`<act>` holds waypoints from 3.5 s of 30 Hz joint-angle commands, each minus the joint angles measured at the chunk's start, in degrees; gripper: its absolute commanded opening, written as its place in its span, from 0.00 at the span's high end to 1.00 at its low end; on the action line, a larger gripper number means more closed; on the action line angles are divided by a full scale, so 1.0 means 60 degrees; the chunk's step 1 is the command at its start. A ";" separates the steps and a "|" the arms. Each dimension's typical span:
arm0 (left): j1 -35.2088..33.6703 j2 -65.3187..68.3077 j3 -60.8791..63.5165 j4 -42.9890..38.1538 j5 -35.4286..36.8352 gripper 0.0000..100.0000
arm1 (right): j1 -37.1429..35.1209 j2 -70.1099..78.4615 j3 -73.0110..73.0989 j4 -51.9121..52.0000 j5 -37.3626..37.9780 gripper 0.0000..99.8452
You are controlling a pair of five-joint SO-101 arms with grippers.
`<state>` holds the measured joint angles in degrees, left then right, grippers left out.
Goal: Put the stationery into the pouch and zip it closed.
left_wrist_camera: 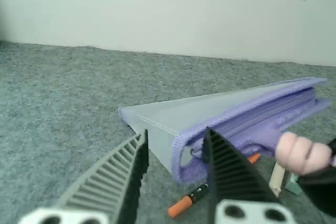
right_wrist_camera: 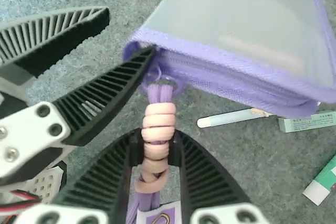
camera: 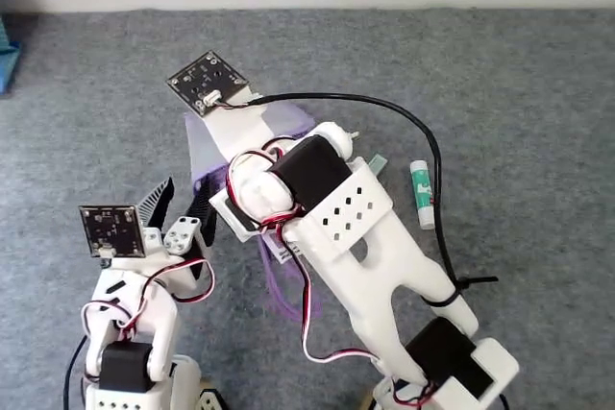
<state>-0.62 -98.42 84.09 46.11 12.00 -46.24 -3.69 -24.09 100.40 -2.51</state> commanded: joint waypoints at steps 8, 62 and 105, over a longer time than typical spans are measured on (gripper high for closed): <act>-0.0029 0.0059 -0.0755 -0.0044 -0.0176 0.91 | 0.0681 -0.0608 -0.0484 0.0271 0.0000 0.99; -0.0337 0.0132 -0.2923 0.3282 -0.1026 0.99 | 0.5092 -0.2425 -0.0484 0.0374 0.0952 0.99; 0.1099 0.0147 0.1414 -0.1700 -0.1333 0.86 | 0.3407 -0.4051 0.0996 0.0403 0.0967 0.99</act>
<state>7.12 -97.45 92.70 37.41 4.26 -25.32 -24.35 -18.37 100.57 2.77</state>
